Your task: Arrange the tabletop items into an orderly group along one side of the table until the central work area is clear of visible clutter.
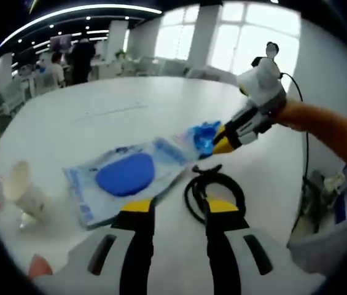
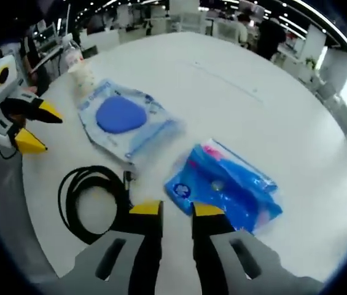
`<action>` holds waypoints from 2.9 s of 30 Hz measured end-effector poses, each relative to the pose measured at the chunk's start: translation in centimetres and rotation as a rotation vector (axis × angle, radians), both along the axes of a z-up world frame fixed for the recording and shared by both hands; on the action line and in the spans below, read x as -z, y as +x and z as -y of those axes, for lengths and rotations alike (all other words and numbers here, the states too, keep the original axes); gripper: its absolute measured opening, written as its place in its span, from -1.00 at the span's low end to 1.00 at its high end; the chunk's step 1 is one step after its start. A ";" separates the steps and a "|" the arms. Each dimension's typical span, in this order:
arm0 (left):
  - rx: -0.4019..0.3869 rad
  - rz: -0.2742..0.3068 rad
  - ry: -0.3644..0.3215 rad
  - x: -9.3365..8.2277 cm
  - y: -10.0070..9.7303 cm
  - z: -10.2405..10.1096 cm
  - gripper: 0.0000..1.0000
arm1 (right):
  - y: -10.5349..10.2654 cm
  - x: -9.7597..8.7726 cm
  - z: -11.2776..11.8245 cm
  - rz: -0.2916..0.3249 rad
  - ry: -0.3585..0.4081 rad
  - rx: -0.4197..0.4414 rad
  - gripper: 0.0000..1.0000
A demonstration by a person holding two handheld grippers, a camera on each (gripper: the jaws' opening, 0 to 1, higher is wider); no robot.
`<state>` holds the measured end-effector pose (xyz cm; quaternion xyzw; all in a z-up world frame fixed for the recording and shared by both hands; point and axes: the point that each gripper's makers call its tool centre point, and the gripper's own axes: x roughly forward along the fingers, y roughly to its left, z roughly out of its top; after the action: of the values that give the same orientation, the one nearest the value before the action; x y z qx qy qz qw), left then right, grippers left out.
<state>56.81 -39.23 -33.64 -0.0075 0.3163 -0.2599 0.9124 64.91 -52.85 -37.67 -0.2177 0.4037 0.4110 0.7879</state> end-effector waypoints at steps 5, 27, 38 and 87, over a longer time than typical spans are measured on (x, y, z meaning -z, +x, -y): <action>0.040 -0.011 0.018 0.6 0.8 1.9 -0.44 | -0.9 -0.8 -1.9 -0.037 0.077 -0.028 -0.69; 0.179 -0.122 0.164 5.4 1.5 5.8 -0.57 | -4.5 2.2 -4.1 -0.095 -0.109 -0.299 -0.65; 0.180 -0.112 0.192 5.3 1.3 5.7 -0.63 | -4.4 1.8 -3.8 -0.094 -0.075 -0.268 -0.78; 0.210 -0.087 0.151 4.6 0.7 6.2 -0.54 | -4.2 0.4 -2.1 -0.085 -0.011 -0.135 -0.62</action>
<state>57.48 -45.45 -38.21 0.0829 0.3732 -0.3289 0.8635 60.67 -50.74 -38.08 -0.2313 0.4234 0.4695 0.7395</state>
